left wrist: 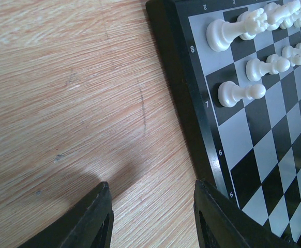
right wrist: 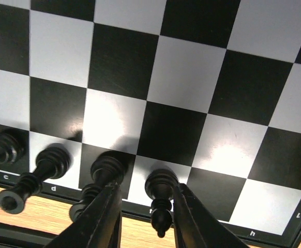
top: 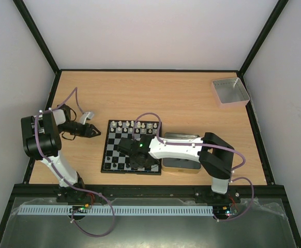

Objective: Set up the chess pieces on the board
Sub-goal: Place the chess piece on the chessboard, then pick up the chess piece from the storage box.

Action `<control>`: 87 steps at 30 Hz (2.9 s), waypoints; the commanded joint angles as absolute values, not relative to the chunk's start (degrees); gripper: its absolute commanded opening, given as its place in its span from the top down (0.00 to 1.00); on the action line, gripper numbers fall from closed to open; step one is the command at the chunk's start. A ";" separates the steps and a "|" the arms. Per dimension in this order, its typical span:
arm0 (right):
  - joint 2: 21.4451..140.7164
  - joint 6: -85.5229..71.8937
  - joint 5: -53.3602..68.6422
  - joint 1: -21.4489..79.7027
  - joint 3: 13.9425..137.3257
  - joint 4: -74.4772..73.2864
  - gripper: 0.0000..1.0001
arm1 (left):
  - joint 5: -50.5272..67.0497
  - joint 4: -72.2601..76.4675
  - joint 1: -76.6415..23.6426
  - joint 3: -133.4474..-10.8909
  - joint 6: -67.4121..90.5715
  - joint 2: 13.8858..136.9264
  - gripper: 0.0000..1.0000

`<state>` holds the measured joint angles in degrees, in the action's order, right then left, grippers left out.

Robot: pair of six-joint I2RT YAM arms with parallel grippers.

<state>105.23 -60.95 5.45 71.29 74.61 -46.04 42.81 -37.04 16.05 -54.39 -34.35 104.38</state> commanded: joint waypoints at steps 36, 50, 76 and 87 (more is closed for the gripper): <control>84.42 -57.19 -5.17 48.60 58.76 -51.72 0.73 | 31.04 -37.72 16.09 -52.89 -34.28 111.44 0.54; 81.58 -56.27 -3.69 46.43 50.96 -48.18 0.73 | 30.59 -37.27 16.16 -52.75 -33.61 111.44 0.54; 85.76 -54.29 -1.15 46.01 45.96 -40.71 0.84 | 30.32 -36.86 16.24 -52.73 -33.13 111.44 0.54; 85.39 -53.80 -3.28 45.58 47.73 -43.03 0.94 | 30.45 -36.93 16.43 -52.73 -33.16 111.44 0.54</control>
<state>85.52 -54.17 -0.82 46.02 46.63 -41.23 44.05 -38.72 16.43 -55.94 -33.39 106.17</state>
